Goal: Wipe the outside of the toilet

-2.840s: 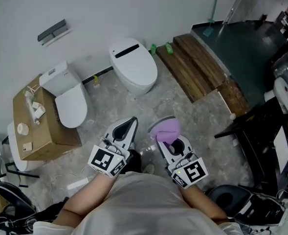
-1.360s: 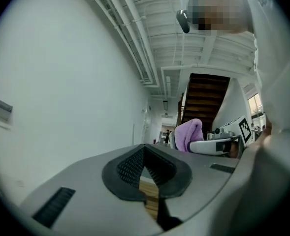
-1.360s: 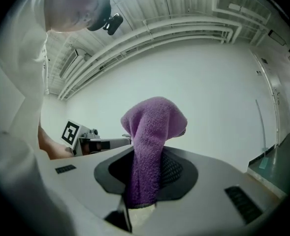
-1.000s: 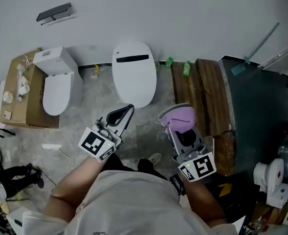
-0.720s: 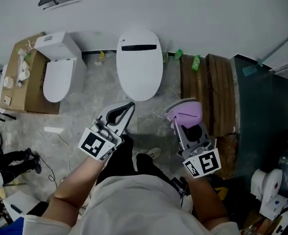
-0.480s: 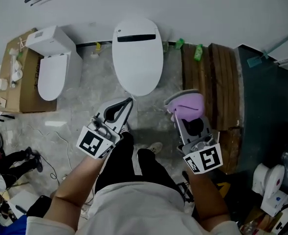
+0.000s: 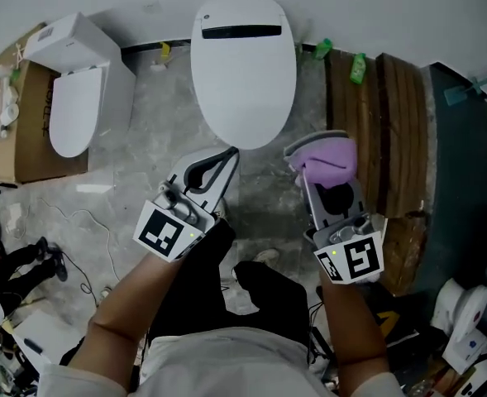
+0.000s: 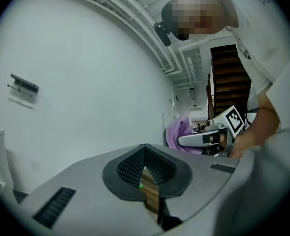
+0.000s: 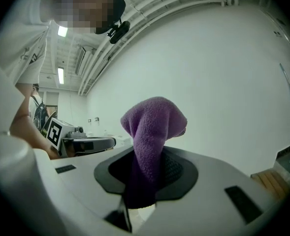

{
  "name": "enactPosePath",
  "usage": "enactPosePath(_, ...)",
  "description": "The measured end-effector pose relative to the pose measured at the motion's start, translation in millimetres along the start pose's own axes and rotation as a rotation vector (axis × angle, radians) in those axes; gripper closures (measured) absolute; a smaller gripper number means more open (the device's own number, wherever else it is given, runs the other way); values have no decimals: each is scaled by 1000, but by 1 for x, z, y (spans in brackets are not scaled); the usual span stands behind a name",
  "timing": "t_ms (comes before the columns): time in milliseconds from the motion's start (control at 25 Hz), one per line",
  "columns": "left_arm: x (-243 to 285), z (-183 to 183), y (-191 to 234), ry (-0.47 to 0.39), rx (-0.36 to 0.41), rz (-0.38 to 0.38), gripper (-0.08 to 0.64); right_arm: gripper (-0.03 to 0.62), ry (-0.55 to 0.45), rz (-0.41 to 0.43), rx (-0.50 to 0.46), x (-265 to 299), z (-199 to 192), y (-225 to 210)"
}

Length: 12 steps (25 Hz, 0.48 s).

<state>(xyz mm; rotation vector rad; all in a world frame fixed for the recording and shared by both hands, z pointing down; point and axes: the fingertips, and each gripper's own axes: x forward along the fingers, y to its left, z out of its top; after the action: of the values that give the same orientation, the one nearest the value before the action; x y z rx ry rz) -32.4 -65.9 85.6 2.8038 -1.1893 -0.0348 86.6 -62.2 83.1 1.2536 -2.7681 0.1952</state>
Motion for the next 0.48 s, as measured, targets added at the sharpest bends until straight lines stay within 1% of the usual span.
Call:
enactPosePath(200,-2,-51,-2,-6,20,17,561,492,3,54,-33,10,-55,5)
enactPosePath(360,-4,-97,1,36,24,24,561,492,-3,61,-40,14,-102,-6)
enactPosePath(480,0,-128,11,22,37,35,561,492,-12,72,-53,20,-138,-13)
